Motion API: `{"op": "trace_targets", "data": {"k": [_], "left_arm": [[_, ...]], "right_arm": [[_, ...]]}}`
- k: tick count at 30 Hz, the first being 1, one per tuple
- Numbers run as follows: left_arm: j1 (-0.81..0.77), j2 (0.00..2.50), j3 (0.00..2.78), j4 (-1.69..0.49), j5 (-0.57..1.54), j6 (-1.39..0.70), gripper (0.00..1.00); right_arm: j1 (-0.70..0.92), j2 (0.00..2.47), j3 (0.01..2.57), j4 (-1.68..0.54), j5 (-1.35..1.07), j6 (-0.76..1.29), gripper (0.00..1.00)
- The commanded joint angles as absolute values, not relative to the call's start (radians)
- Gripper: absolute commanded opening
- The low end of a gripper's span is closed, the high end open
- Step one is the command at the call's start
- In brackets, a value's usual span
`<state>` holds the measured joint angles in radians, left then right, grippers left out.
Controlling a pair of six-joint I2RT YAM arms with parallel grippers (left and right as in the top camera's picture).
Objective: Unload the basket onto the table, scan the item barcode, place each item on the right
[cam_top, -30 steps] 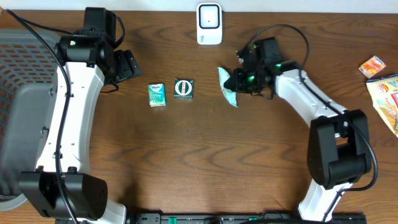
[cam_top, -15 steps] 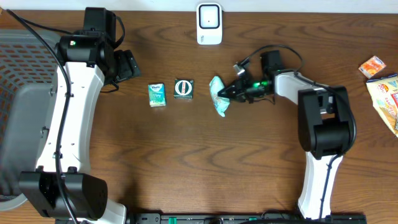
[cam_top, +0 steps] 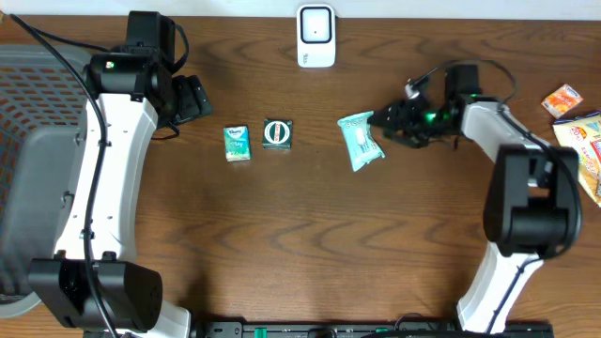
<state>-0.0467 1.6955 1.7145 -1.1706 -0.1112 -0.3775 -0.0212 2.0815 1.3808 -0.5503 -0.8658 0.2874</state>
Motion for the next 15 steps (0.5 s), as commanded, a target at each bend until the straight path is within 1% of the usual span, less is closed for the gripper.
{"op": "trace_targets", "data": {"k": [1, 4, 8, 12, 15], "left_arm": [[-0.044, 1.700, 1.717, -1.174, -0.128, -0.376, 0.98], [-0.044, 1.700, 1.717, -1.174, -0.128, -0.376, 0.98], [-0.044, 1.700, 1.717, -1.174, -0.128, -0.376, 0.98], [-0.044, 1.700, 1.717, -1.174, -0.128, -0.376, 0.98], [-0.044, 1.700, 1.717, -1.174, -0.128, -0.376, 0.98]], "right_arm": [[0.000, 2.030, 1.388, -0.574, -0.773, 0.260, 0.79], [0.023, 2.038, 1.388, -0.608, -0.713, 0.238, 0.82], [0.072, 2.056, 1.386, -0.677, -0.494, 0.240, 0.82], [0.115, 2.076, 1.385, -0.670, -0.462, 0.240, 0.72], [0.154, 2.099, 1.385, -0.645, -0.462, 0.244, 0.57]]}}
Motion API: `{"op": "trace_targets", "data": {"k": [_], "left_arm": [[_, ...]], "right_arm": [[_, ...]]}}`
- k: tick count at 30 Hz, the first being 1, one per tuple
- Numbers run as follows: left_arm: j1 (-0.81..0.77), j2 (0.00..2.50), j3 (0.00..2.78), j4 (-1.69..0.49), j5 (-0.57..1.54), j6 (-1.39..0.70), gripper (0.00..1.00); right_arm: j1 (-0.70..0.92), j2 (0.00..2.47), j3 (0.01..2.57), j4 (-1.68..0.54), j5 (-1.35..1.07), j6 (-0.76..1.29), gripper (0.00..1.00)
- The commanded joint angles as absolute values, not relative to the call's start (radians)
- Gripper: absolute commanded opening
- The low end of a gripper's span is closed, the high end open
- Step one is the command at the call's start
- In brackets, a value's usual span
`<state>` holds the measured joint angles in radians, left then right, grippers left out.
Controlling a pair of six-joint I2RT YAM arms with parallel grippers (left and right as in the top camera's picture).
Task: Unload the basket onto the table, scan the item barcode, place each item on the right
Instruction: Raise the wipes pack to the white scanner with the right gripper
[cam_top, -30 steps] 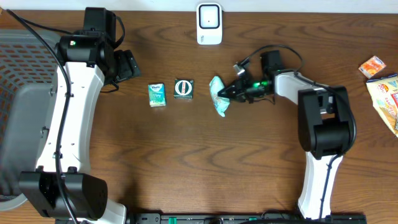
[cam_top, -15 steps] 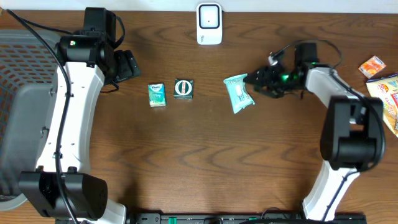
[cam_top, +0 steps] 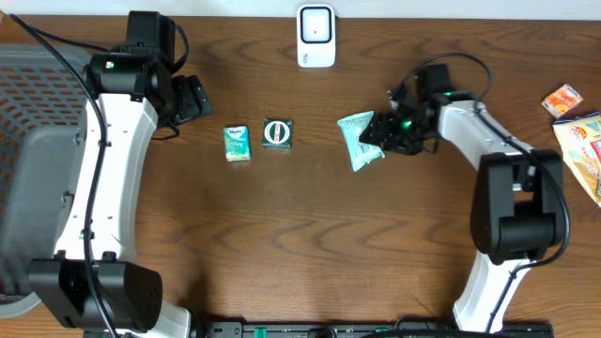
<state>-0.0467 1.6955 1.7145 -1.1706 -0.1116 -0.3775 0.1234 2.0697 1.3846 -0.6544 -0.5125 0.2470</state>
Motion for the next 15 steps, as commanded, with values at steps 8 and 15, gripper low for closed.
{"op": "trace_targets", "data": {"k": [8, 15], "left_arm": [[-0.044, 1.700, 1.717, -1.174, -0.128, -0.376, 0.98], [-0.044, 1.700, 1.717, -1.174, -0.128, -0.376, 0.98]], "right_arm": [[0.200, 2.120, 1.386, -0.626, -0.502, 0.257, 0.01], [0.183, 2.109, 1.388, -0.610, -0.625, 0.258, 0.01]]}}
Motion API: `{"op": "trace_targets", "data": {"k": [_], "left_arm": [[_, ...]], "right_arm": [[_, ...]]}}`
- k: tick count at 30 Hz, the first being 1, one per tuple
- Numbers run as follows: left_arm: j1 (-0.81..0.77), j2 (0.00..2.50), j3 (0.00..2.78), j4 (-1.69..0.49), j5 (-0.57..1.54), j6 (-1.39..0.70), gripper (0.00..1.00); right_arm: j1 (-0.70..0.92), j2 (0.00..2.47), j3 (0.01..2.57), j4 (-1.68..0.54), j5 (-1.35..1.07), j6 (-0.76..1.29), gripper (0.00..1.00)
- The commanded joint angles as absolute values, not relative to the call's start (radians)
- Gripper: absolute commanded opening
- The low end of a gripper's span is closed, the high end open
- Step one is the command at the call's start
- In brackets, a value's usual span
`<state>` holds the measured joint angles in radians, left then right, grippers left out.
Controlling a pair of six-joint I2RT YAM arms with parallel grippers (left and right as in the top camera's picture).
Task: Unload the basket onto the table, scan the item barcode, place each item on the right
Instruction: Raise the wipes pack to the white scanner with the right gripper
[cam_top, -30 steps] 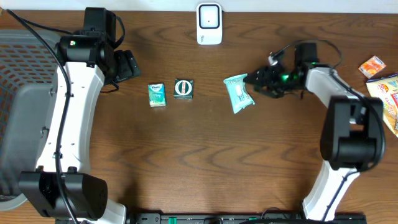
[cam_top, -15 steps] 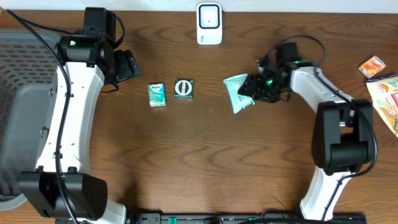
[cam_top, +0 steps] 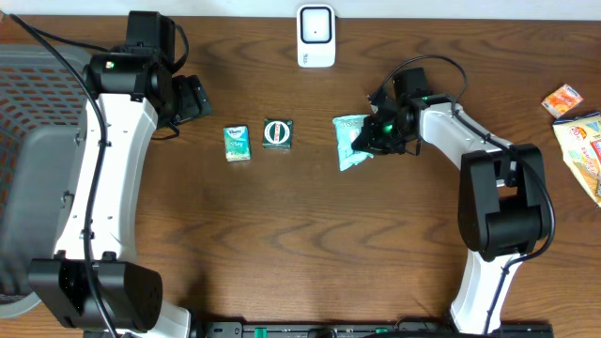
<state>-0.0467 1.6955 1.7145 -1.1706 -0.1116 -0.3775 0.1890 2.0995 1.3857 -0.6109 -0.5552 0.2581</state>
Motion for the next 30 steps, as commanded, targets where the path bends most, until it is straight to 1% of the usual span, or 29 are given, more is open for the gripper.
{"op": "trace_targets", "data": {"k": [1, 6, 8, 11, 13, 19, 25, 30], "left_arm": [[-0.044, 1.700, 1.717, -1.174, -0.128, -0.376, 0.98], [-0.044, 1.700, 1.717, -1.174, -0.128, -0.376, 0.98], [-0.044, 1.700, 1.717, -1.174, -0.128, -0.376, 0.98], [-0.044, 1.700, 1.717, -1.174, -0.128, -0.376, 0.98], [-0.044, 1.700, 1.717, -1.174, -0.128, -0.376, 0.98], [-0.044, 1.700, 1.717, -1.174, -0.128, -0.376, 0.98], [-0.044, 1.700, 1.717, -1.174, -0.128, -0.376, 0.98], [-0.044, 1.700, 1.717, -1.174, -0.128, -0.376, 0.98]], "right_arm": [[0.177, 2.103, 1.388, -0.609, -0.641, 0.257, 0.01], [0.163, 2.067, 1.388, -0.534, -0.764, 0.258, 0.01], [0.167, 2.054, 1.388, -0.442, -0.823, 0.281, 0.01], [0.181, 2.053, 1.391, -0.305, -0.817, 0.376, 0.01], [0.192, 2.053, 1.392, -0.213, -0.772, 0.442, 0.01], [0.216, 2.053, 1.445, -0.068, -0.657, 0.522, 0.01], [0.251, 2.056, 1.577, -0.059, -0.459, 0.543, 0.01], [0.268, 2.066, 1.697, -0.054, -0.347, 0.554, 0.01]]}}
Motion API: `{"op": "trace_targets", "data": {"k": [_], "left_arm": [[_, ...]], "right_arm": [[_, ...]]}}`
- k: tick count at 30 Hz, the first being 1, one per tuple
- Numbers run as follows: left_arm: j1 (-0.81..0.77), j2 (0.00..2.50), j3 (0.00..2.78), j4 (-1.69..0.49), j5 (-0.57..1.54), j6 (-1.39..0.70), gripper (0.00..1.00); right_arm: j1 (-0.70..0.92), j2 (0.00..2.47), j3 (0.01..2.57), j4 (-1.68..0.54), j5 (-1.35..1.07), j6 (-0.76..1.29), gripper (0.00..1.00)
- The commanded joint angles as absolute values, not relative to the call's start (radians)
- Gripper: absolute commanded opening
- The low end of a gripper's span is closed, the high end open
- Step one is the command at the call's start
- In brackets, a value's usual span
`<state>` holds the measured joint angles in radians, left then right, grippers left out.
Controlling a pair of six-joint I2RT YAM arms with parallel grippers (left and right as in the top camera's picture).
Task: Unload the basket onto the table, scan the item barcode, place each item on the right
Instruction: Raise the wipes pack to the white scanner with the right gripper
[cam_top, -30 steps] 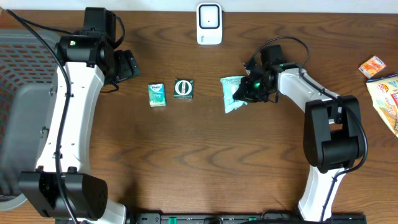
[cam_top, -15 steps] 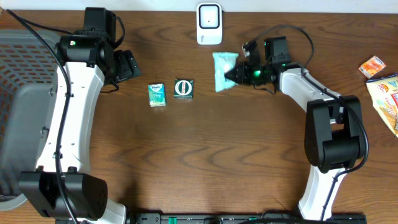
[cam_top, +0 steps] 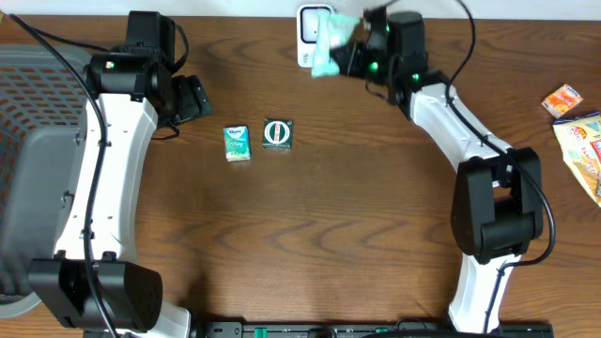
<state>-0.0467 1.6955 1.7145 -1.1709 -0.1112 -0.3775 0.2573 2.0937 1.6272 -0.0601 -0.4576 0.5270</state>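
Observation:
A pale mint-green packet (cam_top: 331, 42) hangs in front of the white barcode scanner (cam_top: 310, 21) at the far edge of the table, partly covering it. My right gripper (cam_top: 352, 49) is shut on the packet's right side. My left gripper (cam_top: 194, 99) rests at the far left above the table; its fingers are too dark to read. A small green packet (cam_top: 237, 144) and a dark square packet with a white ring (cam_top: 277, 133) lie on the table between the arms.
A grey mesh basket (cam_top: 33, 141) stands at the left edge. An orange packet (cam_top: 562, 99) and a yellow snack bag (cam_top: 584, 150) lie at the right edge. Both arm bases sit at the table's near edge.
My right gripper has gone from the table's middle, where the mint packet lay under it, to the scanner at the far edge, carrying the packet up with it. The left arm is unchanged.
The mint packet lay right of the dark square packet with my right gripper just beside it. The gripper then closed in over the packet's right end, shifting it slightly left. Now the packet is lifted and held before the scanner. The left arm stayed put throughout.

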Motion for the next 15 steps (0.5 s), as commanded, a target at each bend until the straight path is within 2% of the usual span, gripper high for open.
{"op": "trace_targets", "data": {"k": [1, 15], "left_arm": [[-0.044, 1.700, 1.717, -1.174, -0.128, -0.376, 0.98], [-0.044, 1.700, 1.717, -1.174, -0.128, -0.376, 0.98]], "right_arm": [[0.273, 2.083, 1.734, -0.046, -0.331, 0.572, 0.01], [0.301, 2.440, 2.079, -0.041, -0.381, 0.661, 0.01]]}}
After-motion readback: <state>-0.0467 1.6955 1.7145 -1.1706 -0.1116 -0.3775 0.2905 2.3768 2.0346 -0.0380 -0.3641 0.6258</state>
